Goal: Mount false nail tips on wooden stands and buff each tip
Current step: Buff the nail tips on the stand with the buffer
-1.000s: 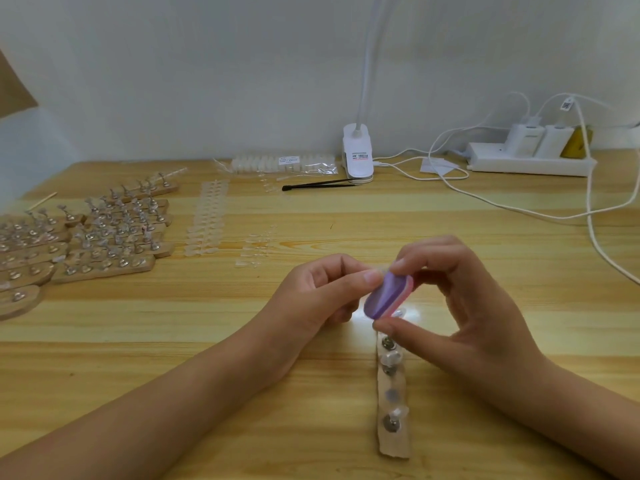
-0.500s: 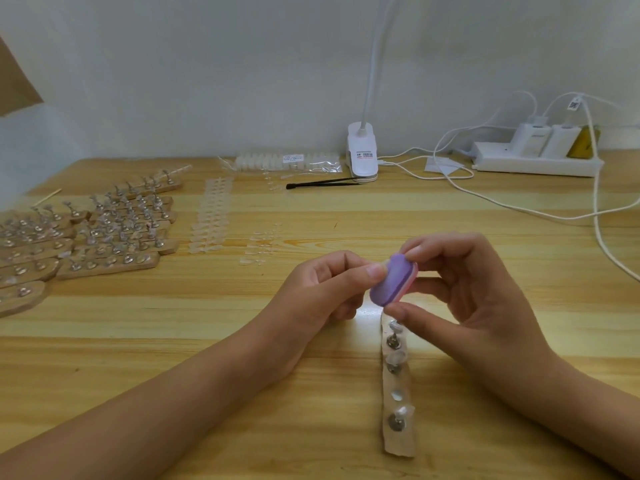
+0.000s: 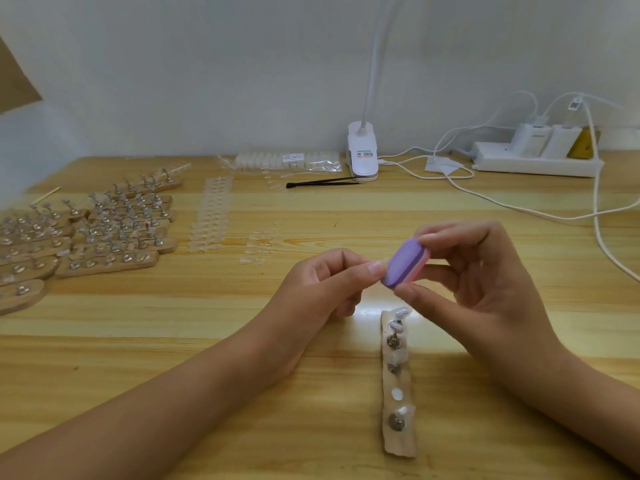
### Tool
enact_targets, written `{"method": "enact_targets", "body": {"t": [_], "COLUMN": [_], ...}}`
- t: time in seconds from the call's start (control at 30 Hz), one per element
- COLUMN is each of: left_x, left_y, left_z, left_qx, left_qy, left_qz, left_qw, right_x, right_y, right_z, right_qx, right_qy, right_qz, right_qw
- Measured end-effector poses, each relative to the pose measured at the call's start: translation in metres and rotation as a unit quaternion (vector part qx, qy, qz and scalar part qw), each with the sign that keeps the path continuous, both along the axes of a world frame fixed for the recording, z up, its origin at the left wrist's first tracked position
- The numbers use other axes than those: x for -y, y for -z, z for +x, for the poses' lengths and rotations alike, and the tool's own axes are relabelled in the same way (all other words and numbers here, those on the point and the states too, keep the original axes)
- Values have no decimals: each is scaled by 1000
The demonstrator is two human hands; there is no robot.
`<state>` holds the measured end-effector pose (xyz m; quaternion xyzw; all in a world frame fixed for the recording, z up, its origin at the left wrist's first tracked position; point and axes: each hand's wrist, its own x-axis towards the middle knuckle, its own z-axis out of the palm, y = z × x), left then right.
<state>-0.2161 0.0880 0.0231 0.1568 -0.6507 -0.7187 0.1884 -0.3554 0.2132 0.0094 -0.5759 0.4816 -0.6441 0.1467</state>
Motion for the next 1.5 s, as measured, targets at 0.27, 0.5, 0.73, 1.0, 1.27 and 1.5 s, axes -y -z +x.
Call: {"method": "enact_targets", "body": {"t": [0.27, 0.5, 0.73, 1.0, 1.27, 1.5], "left_x": [0, -2, -3, -4, -4, -6], "left_y": [1, 1, 1, 1, 3, 4], "left_z": [1, 1, 1, 1, 0, 0], "left_qx": [1, 4, 7, 1, -9, -12], "left_qy": [3, -1, -12, -14, -6, -14], "left_qz": [-8, -18, -27, -26, -33, -42], "left_qw": [1000, 1000, 1000, 1000, 999, 999], "right_x": [0, 0, -1, -2, -4, -4], "right_y": [-2, -2, -5, -8, -11, -12], "right_z": [1, 1, 4, 4, 1, 0], "right_qx": [10, 28, 86, 106, 113, 117], "right_qy": [-12, -16, -30, -41, 2, 10], "right_qz": [15, 20, 33, 40, 35, 97], "right_qw": [1000, 999, 995, 993, 993, 988]}}
